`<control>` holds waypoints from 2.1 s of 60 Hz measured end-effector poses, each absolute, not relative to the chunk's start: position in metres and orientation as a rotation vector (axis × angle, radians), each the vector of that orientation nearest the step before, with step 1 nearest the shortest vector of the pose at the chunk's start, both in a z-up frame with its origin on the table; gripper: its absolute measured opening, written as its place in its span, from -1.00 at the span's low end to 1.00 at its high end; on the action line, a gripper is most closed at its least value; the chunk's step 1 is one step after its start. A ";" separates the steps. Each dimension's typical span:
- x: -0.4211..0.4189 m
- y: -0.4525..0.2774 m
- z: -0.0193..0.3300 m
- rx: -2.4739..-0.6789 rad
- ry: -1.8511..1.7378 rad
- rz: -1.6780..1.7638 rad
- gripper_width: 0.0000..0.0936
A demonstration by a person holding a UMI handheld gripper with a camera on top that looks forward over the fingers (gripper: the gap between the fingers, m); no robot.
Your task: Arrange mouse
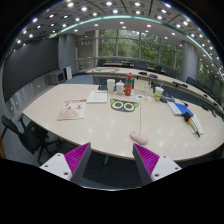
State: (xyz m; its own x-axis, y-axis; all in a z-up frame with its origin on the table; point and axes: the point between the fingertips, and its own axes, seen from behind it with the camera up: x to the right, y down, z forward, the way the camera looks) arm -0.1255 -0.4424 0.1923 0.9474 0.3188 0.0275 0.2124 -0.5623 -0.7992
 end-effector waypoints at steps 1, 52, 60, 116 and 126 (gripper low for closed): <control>-0.124 -0.442 0.191 -2.190 -0.369 0.145 0.81; -0.008 -0.240 -0.005 -2.247 -0.224 0.026 0.82; -0.010 -0.221 -0.010 -2.259 -0.220 0.064 0.82; -0.004 -0.134 0.052 -2.207 -0.109 0.037 -0.28; -0.032 -0.074 0.139 -2.071 -0.059 0.028 -0.28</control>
